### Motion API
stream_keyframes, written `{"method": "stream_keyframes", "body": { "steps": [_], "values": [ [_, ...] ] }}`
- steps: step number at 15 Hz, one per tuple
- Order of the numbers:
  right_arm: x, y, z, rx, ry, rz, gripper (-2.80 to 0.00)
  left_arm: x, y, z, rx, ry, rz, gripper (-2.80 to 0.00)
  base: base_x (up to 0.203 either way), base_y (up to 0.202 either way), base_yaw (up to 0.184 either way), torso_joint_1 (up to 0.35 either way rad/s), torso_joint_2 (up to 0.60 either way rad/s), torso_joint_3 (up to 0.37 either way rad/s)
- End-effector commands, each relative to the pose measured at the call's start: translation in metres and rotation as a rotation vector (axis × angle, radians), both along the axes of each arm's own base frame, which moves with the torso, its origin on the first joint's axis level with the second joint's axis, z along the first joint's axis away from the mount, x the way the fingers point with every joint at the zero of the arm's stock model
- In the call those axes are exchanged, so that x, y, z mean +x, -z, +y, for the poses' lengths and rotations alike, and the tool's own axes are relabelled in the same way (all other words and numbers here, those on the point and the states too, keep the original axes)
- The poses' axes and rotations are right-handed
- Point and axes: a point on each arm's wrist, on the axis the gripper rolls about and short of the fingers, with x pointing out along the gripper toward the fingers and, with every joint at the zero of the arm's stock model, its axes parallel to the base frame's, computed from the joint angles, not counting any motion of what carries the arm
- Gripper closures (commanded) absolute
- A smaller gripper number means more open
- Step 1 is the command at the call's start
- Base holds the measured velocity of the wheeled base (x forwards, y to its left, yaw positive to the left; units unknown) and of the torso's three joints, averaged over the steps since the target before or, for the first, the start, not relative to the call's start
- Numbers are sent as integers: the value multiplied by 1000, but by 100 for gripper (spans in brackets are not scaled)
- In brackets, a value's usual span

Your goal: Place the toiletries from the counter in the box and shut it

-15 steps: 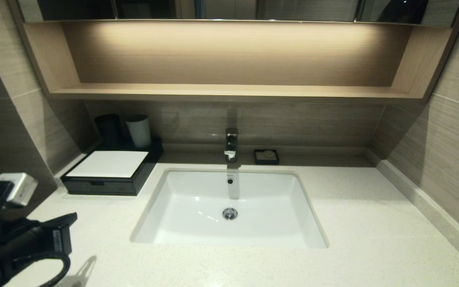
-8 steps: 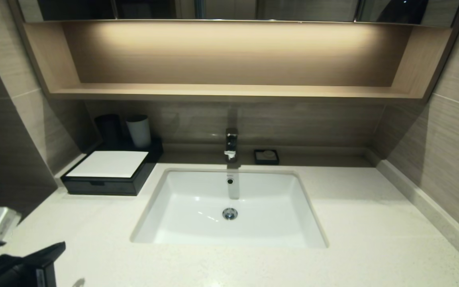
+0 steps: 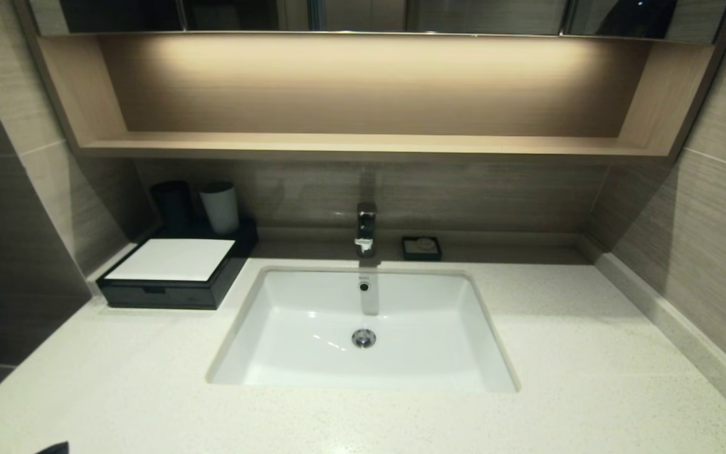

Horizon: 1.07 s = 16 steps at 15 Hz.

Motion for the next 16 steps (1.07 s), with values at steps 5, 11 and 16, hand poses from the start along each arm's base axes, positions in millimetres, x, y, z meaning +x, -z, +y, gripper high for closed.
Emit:
{"method": "stream_keyframes", "body": {
  "steps": [5,11,16],
  "values": [
    [0,0,0,-1,0,1,0,-28,-4,4,42,-31,-190,0,0,0,0,0,0,0],
    [0,0,0,-1,0,-1,0,-44,8,5,71,-42,-270,0,0,0,0,0,0,0],
    [0,0,0,-1,0,0,0,-54,18,5,113,-26,-307,0,0,0,0,0,0,0]
  ]
}}
